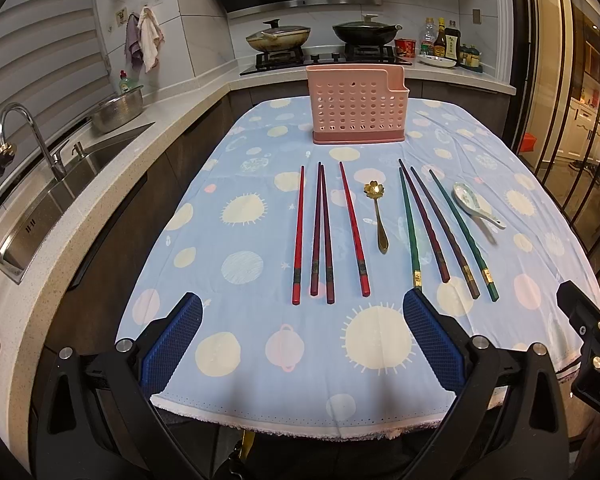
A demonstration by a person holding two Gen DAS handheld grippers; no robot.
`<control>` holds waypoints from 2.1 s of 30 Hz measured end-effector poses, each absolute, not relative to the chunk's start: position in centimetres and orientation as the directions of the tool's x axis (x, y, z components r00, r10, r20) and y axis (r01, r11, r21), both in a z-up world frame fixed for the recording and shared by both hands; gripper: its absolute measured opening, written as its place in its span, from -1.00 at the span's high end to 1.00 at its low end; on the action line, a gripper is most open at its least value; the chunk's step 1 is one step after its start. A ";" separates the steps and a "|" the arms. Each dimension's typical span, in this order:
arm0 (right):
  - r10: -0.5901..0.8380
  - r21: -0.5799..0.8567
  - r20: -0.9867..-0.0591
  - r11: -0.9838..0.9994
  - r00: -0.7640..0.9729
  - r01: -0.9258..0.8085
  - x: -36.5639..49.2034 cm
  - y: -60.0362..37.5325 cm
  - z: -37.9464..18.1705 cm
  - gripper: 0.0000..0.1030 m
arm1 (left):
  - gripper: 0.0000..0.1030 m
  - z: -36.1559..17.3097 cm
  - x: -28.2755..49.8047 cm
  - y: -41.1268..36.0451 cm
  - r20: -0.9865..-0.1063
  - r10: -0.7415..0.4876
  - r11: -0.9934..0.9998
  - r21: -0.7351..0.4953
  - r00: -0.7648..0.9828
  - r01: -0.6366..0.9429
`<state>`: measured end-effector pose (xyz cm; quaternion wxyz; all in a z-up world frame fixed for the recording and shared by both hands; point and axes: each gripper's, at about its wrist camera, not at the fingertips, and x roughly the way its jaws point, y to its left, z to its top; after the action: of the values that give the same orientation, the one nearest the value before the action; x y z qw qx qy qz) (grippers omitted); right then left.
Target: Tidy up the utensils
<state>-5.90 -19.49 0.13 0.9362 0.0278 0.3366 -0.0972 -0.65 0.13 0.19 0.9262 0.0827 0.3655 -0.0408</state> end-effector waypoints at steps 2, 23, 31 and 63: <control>-0.164 -0.014 -0.637 0.979 0.753 0.201 -5.9 -19.4 0.3 -0.87 | -0.86 0.2 -0.7 0.2 -0.684 -0.015 0.983 0.123 0.729 0.135; -0.161 -0.012 -0.641 0.980 0.751 0.200 -5.9 -19.5 -0.8 -0.87 | -0.86 0.3 -0.5 0.0 -0.685 -0.015 0.983 0.123 0.729 0.136; -0.161 -0.011 -0.641 0.980 0.751 0.200 -5.9 -19.6 -0.7 -0.87 | -0.86 0.2 -0.6 0.0 -0.684 -0.013 0.983 0.125 0.730 0.135; -0.161 -0.012 -0.642 0.980 0.750 0.200 -5.8 -19.6 -0.9 -0.87 | -0.86 0.0 0.0 0.4 -0.683 -0.009 0.982 0.130 0.730 0.134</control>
<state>-5.80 -19.56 -0.88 0.9349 0.0290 0.3404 -0.0965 -0.05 0.39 0.02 0.9262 0.0855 0.3651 -0.0388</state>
